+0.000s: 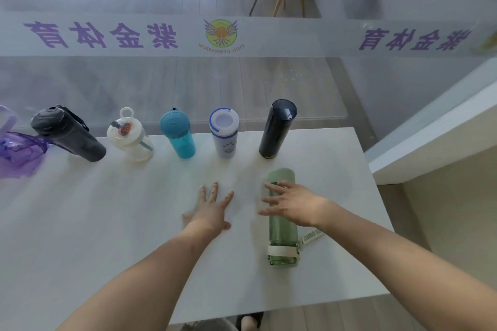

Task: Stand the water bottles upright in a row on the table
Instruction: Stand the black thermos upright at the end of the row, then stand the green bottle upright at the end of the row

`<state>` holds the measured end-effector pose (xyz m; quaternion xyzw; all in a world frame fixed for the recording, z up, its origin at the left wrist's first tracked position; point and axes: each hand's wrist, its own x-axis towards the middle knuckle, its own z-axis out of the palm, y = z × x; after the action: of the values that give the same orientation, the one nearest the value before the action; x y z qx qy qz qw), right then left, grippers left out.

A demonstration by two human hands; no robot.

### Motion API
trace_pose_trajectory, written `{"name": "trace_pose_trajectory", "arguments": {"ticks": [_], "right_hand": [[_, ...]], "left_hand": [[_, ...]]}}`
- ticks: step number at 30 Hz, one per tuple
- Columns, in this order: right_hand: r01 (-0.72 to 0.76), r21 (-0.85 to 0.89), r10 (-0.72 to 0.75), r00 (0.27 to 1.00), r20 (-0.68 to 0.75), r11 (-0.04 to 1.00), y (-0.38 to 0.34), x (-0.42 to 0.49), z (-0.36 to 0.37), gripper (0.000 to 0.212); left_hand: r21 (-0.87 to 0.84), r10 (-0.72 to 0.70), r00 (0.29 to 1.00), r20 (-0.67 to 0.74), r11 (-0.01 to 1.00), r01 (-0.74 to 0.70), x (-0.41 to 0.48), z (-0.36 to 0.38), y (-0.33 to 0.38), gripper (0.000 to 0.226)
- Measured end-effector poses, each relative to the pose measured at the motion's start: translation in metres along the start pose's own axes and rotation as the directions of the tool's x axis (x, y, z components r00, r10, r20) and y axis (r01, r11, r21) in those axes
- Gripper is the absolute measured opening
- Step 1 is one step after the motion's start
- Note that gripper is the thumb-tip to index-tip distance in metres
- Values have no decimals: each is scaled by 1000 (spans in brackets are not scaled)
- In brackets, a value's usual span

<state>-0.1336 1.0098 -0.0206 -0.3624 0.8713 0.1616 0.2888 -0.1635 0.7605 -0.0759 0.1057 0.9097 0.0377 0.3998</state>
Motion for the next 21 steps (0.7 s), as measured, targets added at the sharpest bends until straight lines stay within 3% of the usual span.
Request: {"name": "trace_pose_trajectory", "arguments": {"ticks": [7,10,13,16,18,21], "right_hand": [[-109,-108,111,994,5,988,-10,-14,7,56],[-158,-24,157,986,-59,987,-8,-29,8,54],[-254,133,269,957,-106,958,-3,-43,23,78],[-359,377,440,884,-156,854,3,-60,36,77],[-391,596,579,800,-157,701,9,-72,37,74],[-387,765,733,662,-159,515,24,-83,40,77]], "left_hand": [[-8,44,999,10,999,-43,-19,21,-13,80],[-5,45,999,26,999,-45,-25,24,-10,78],[-35,24,999,41,999,-23,-29,23,-2,75],[-68,7,1000,29,998,-5,-30,21,12,75],[-89,-15,1000,14,996,17,-28,19,24,75],[-124,-33,999,-8,992,32,-22,17,50,76]]}}
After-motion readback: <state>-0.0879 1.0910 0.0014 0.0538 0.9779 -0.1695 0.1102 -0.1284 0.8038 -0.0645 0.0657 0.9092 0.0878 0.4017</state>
